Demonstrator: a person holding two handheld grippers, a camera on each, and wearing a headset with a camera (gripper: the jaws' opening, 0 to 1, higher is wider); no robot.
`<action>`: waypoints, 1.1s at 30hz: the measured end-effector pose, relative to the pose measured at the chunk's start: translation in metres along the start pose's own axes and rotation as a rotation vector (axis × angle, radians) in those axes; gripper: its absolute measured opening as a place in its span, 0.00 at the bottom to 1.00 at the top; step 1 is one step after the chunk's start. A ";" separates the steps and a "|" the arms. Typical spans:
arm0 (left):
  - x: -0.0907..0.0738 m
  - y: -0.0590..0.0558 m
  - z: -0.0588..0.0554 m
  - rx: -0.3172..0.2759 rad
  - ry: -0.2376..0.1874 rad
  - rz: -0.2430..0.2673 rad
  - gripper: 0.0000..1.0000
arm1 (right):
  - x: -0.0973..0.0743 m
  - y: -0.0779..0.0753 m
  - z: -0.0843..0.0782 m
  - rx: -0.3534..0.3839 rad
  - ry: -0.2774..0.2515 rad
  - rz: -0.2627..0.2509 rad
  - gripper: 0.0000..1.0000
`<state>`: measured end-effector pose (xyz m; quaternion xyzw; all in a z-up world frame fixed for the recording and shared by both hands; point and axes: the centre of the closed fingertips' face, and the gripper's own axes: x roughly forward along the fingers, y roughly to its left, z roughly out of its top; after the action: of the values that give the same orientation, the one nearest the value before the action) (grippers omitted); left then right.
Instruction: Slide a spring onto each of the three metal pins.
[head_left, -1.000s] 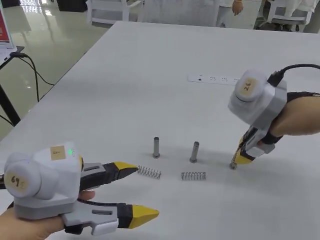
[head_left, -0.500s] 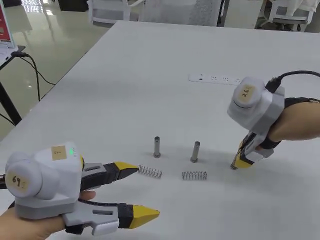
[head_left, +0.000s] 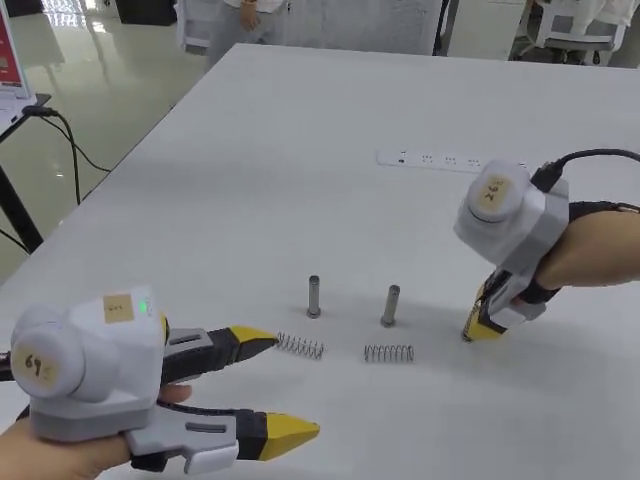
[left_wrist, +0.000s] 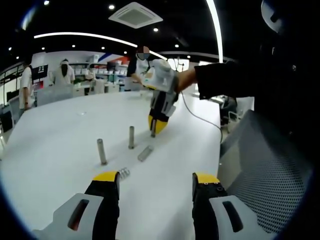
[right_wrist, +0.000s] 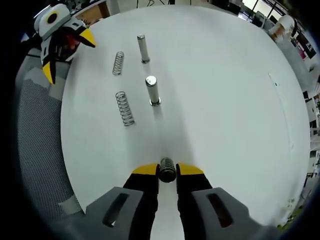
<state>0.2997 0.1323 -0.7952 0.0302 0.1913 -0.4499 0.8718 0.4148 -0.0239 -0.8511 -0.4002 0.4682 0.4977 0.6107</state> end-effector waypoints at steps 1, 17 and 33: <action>0.000 0.000 0.000 0.001 0.001 -0.001 0.53 | 0.000 0.000 0.000 -0.003 -0.001 -0.002 0.11; 0.001 -0.001 0.000 0.005 0.002 -0.011 0.53 | -0.004 -0.005 0.005 -0.022 -0.026 -0.024 0.19; 0.001 -0.003 0.000 0.010 0.000 -0.010 0.53 | -0.015 0.006 0.020 -0.073 -0.062 -0.034 0.22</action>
<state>0.2978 0.1297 -0.7949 0.0335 0.1891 -0.4554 0.8693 0.4117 -0.0072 -0.8315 -0.4144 0.4235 0.5164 0.6182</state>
